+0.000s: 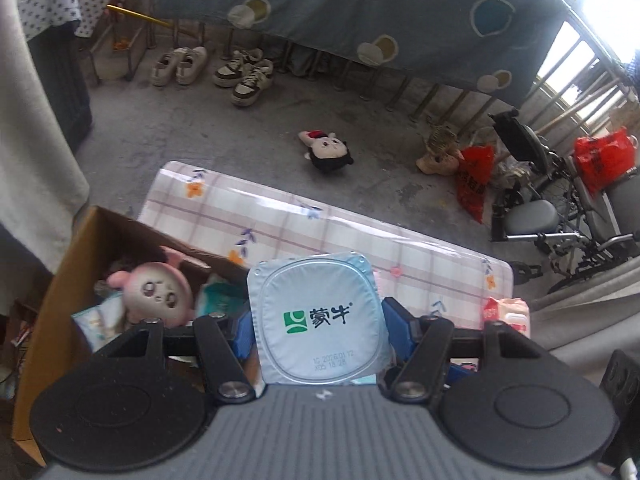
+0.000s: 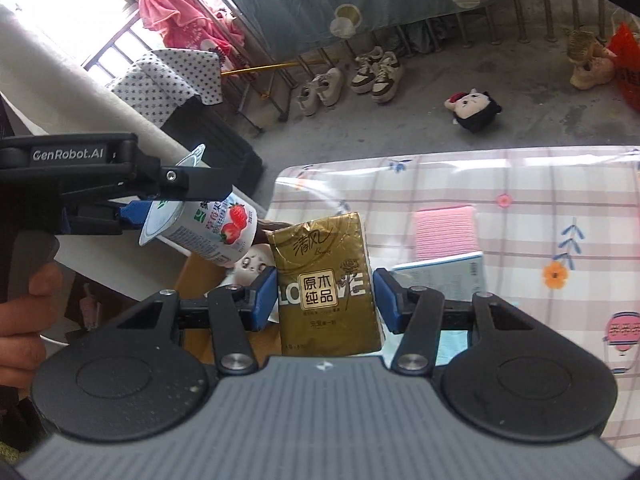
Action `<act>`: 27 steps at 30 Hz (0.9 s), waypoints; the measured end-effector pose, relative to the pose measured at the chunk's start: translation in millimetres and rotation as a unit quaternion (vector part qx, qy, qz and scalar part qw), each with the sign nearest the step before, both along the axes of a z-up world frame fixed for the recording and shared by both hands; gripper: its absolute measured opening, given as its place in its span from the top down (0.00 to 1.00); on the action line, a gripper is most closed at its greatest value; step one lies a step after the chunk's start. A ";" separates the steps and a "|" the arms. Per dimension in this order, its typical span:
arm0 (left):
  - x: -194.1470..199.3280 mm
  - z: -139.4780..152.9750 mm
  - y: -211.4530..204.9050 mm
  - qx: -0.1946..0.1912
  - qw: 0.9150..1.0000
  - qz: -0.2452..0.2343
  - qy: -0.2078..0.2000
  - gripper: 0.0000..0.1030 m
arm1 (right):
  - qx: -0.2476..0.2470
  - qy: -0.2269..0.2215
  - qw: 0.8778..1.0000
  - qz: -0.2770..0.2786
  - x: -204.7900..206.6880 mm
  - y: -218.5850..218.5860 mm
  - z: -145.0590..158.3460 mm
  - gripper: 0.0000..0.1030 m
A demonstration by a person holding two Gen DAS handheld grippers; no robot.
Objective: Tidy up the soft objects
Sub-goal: 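Lift and carry the yogurt cup with the left tool while the right carries the tissue pack to the box, then lower the yogurt cup into the box with the left gripper while the right lowers the tissue pack and releases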
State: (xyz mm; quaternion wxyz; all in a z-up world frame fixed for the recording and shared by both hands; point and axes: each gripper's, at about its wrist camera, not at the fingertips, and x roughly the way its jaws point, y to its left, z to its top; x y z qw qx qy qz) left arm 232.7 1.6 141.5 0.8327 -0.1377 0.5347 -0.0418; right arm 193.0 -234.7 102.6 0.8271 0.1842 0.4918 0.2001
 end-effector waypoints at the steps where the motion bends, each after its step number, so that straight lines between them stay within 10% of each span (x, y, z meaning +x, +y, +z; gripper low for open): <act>1: -4.5 -2.9 16.9 0.008 1.000 0.007 0.003 0.37 | 0.006 0.004 1.000 0.002 3.8 16.3 -0.8 0.51; 8: -27.0 -70.2 107.2 0.061 0.996 0.020 0.067 0.37 | 0.030 0.054 0.998 0.010 26.1 126.0 -34.1 0.51; 14: -38.4 -158.0 142.7 0.034 0.990 -0.011 0.134 0.37 | 0.016 0.102 0.994 0.028 35.0 199.6 -77.2 0.51; 21: -29.8 -215.8 141.2 -0.035 0.985 -0.047 0.163 0.37 | -0.004 0.113 0.993 0.020 38.5 221.5 -97.8 0.51; 27: -15.3 -250.4 127.2 0.003 0.979 -0.084 0.186 0.37 | -0.013 0.124 0.992 0.015 45.6 216.0 -111.1 0.51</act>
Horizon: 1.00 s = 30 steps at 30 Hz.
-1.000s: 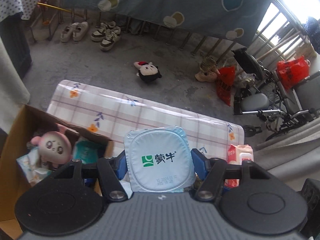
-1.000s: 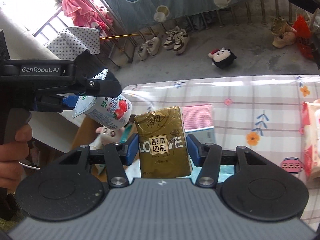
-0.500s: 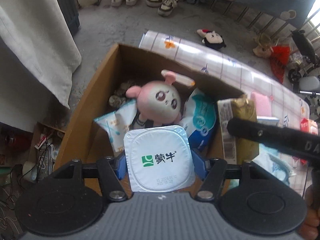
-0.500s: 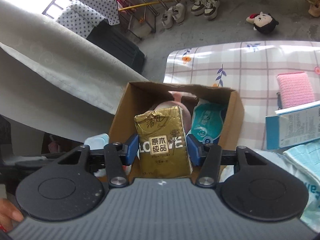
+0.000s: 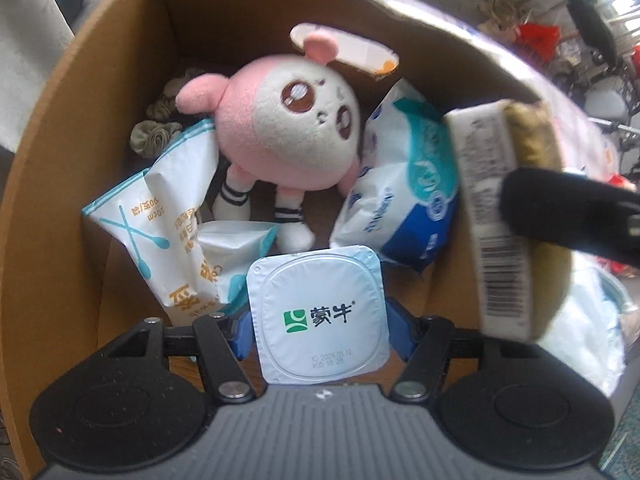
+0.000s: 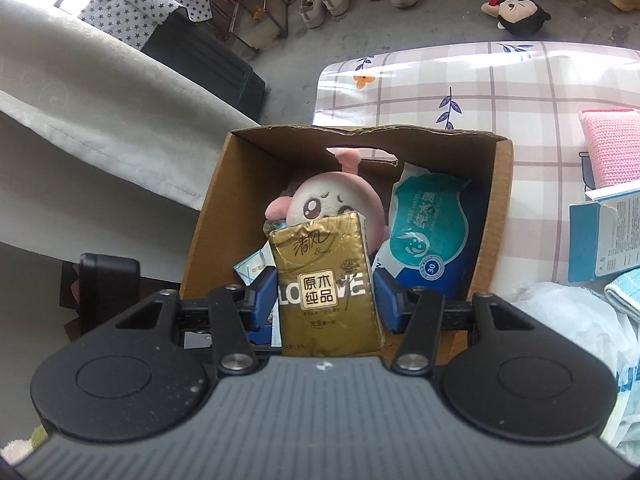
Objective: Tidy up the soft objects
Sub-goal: 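Lower the yogurt cup into the box with the left gripper while the right lowers the tissue pack and releases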
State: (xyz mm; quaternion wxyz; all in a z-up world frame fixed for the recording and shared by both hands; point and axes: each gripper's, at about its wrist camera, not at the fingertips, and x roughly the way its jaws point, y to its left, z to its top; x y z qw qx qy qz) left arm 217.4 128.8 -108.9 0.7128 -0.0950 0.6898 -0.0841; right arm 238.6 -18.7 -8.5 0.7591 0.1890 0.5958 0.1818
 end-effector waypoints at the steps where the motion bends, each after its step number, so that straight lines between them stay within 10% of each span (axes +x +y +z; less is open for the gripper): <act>1: 0.8 -4.2 2.0 0.011 1.000 -0.001 0.004 0.37 | 0.000 0.002 1.000 -0.002 0.8 -0.5 -2.6 0.51; 12: -10.4 -16.3 39.6 0.061 0.998 0.020 0.019 0.37 | -0.005 0.045 0.999 0.000 -2.1 21.2 -22.5 0.51; 30: -7.4 6.6 85.4 0.023 0.994 0.101 0.020 0.39 | -0.054 0.121 0.991 -0.013 -10.3 62.4 -90.6 0.49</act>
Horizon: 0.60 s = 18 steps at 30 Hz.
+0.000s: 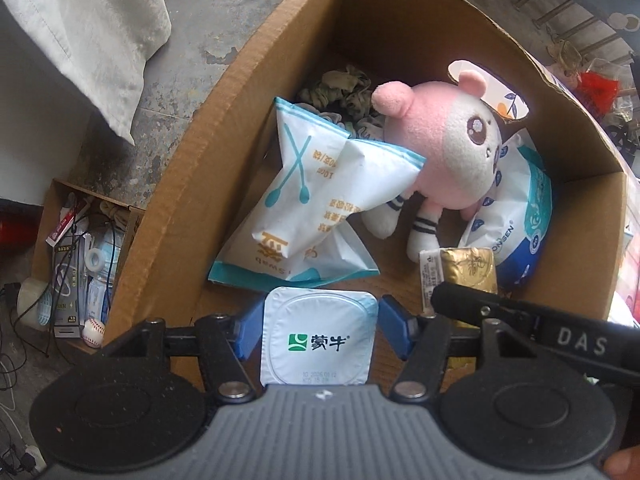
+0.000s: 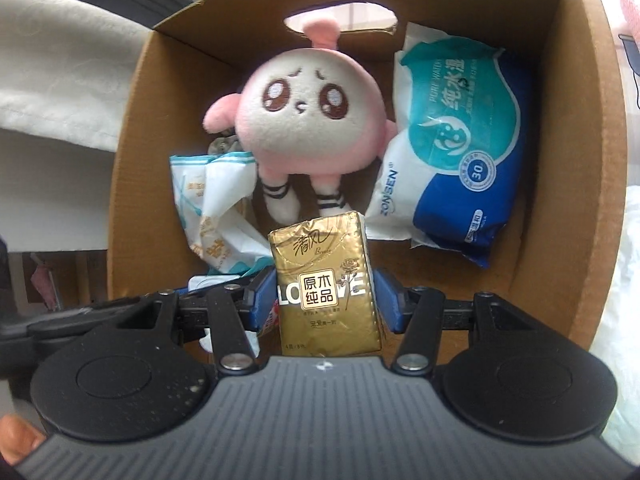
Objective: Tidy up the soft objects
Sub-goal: 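Lower the yogurt cup into the box with the left gripper while the right lowers the tissue pack and releases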
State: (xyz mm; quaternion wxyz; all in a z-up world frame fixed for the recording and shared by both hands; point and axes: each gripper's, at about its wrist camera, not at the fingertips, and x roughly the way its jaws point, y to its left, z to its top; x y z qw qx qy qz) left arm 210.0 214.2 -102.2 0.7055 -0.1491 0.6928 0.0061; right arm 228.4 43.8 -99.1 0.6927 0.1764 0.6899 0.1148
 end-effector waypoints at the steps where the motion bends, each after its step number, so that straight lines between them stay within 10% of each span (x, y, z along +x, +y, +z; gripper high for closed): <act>1: -1.6 0.8 1.8 -0.001 1.000 0.003 0.000 0.39 | 0.001 0.005 1.000 -0.006 -0.2 -1.1 -2.4 0.49; 18: -2.4 -0.8 1.2 0.003 1.000 0.012 -0.006 0.36 | 0.077 0.025 0.994 -0.079 -0.4 -22.0 -15.6 0.46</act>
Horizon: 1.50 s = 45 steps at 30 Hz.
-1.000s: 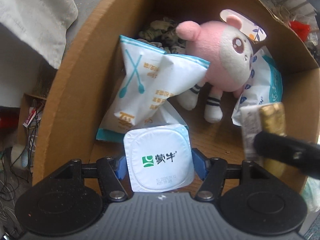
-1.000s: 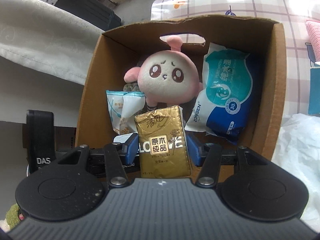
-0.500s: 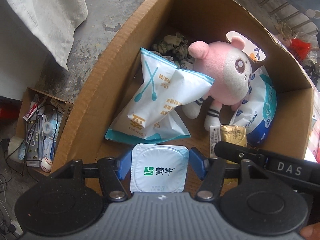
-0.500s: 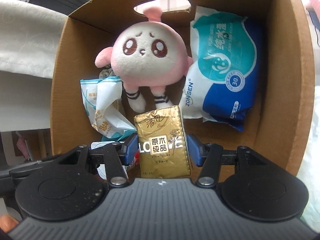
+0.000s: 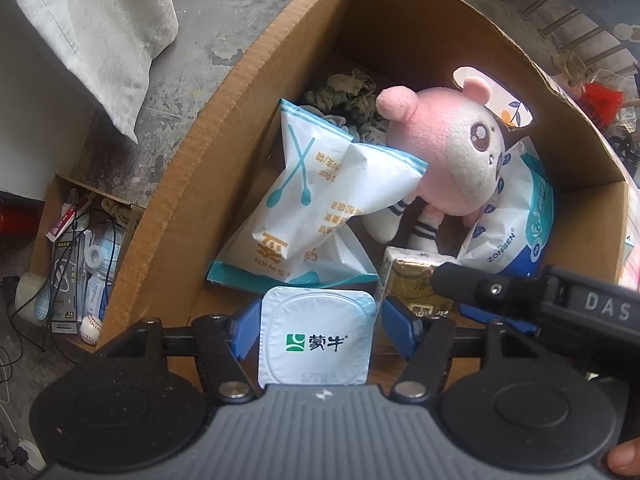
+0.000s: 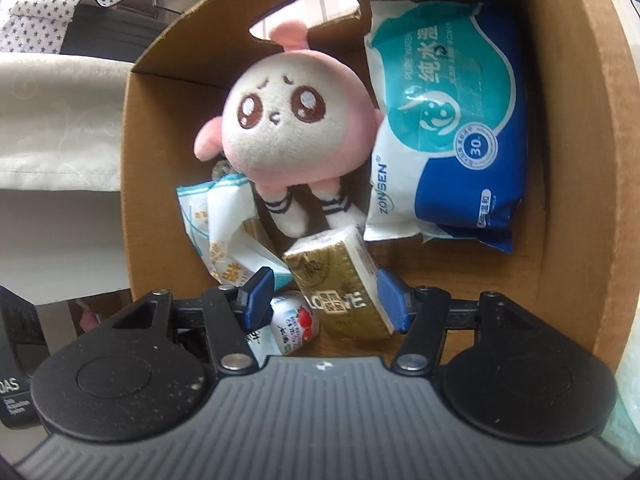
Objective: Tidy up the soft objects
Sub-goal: 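Lower the yogurt cup into the box with the left gripper while the right lowers the tissue pack and releases, then move both tools from the box to the blue towel on the table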
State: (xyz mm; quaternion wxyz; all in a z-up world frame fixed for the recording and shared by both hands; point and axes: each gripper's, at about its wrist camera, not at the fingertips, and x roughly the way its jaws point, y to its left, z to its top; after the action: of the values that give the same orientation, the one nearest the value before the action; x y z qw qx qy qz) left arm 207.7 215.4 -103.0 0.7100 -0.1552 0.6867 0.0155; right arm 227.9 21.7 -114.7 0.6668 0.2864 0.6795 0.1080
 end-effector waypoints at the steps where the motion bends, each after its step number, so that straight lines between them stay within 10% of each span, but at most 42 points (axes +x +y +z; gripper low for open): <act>1: -0.3 -0.1 -1.0 0.003 1.000 -0.001 -0.001 0.36 | 0.002 -0.005 1.000 -0.003 0.9 -1.4 1.4 0.47; 11: -5.1 2.5 -13.2 0.031 0.999 -0.024 -0.015 0.36 | 0.017 -0.003 1.000 -0.025 10.0 -4.2 -12.3 0.79; 23: -7.9 16.5 -22.3 0.046 0.998 -0.027 -0.043 0.21 | 0.054 -0.007 0.998 -0.009 8.1 2.4 -1.4 0.76; 33: -7.1 45.6 -53.1 0.078 0.994 -0.036 -0.071 0.17 | 0.108 -0.092 0.990 -0.003 6.5 -30.7 56.5 0.14; 45: 1.4 89.3 -108.0 0.119 0.988 -0.033 -0.093 0.16 | 0.174 -0.165 0.970 -0.036 -18.9 -129.5 103.4 0.02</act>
State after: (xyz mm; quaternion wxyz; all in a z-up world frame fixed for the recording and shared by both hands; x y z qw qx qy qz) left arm 209.1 107.4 -13.7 0.7844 -0.0478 0.6156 0.0589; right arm 209.1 -107.7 -11.2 0.7127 0.4007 0.5204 0.2464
